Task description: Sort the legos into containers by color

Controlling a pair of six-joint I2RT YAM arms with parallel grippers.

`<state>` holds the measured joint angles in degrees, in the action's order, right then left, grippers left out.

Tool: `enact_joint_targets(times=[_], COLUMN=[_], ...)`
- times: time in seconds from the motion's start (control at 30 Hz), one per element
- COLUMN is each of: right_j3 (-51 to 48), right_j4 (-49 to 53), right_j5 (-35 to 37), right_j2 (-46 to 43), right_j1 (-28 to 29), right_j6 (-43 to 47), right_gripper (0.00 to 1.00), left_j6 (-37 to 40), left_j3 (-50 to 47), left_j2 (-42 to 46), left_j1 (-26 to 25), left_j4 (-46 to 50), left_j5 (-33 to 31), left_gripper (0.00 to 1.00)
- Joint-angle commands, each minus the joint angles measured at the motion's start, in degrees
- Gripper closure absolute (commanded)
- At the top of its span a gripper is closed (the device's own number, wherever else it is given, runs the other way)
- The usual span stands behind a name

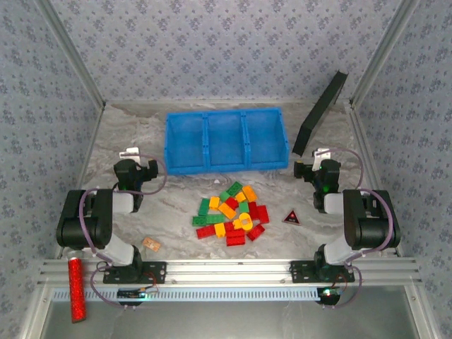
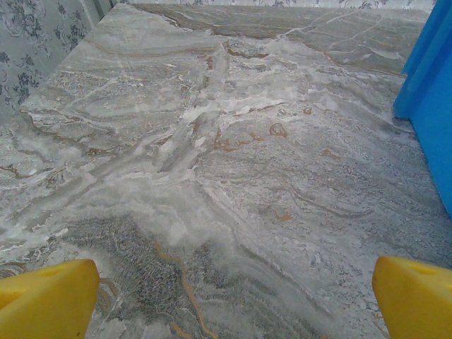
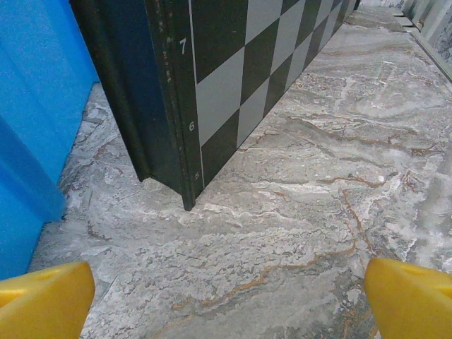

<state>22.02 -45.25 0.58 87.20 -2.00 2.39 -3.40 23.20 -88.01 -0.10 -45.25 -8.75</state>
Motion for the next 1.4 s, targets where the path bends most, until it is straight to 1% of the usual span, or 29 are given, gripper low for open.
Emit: enact_joint_targets(times=[0.0, 0.93, 0.97, 1.0, 1.03, 1.1, 1.17, 1.2, 1.23, 1.27, 1.3, 1.37], right_j3=[0.81, 0.71, 1.42, 2.63, 4.22, 9.4, 14.33, 17.62, 19.88, 21.68, 23.11, 24.95], right_j4=[-0.35, -0.56, 1.06, 4.25, 8.3, 20.67, 32.5, 41.11, 46.22, 50.49, 54.64, 61.03], right_j5=[-0.57, -0.57, 0.31, 2.23, 3.55, 7.63, 8.8, 8.88, 8.28, 6.98, 4.52, -1.64], right_j2=[-0.01, -0.24, -1.13, -2.82, -4.59, -9.44, -13.32, -15.31, -16.57, -17.72, -18.83, -20.71], right_j1=[-0.09, -0.12, 0.31, 1.2, 2.03, 4.46, 6.12, 6.79, 7.36, 7.93, 8.6, 9.63], right_j6=[-0.55, -0.56, -0.43, 0.0, 0.55, 0.2, -2.61, -6.49, -9.51, -11.87, -14.07, -17.46], right_gripper=[0.0, 0.0, 0.0, 0.0, 0.0, 0.01, 0.02, 0.03, 0.04, 0.08, 0.12, 0.14], left_j6=[0.79, 0.69, 0.68, 0.7, 1.07, 1.25, 2.03, 2.37, 2.59, 2.61, 2.46, 1.01], left_j3=[0.09, 0.11, 0.28, 1.36, 3.3, 10.36, 17.06, 19.93, 22.55, 25.07, 27.29, 31.28], left_j2=[0.1, 0.18, 0.31, 1.61, 3.55, 7.76, 10.75, 12.24, 13.61, 14.96, 16.57, 18.75], left_j1=[0.1, 0.52, 0.3, -0.23, -0.98, -3.56, -6.01, -7.27, -8.14, -8.95, -9.49, -9.79], left_j4=[-2.12, -1.85, -2.0, 0.62, 5.53, 20.51, 32.18, 37.51, 41.42, 45.48, 49.21, 55.94], left_j5=[0.65, 1.52, 0.72, -0.94, -3.03, -9.92, -13.45, -14.2, -13.92, -13.1, -11.9, -8.87], left_gripper=[0.01, 0.01, 0.01, 0.01, 0.01, 0.01, 0.01, 0.01, 0.01, 0.01, 0.01, 0.01])
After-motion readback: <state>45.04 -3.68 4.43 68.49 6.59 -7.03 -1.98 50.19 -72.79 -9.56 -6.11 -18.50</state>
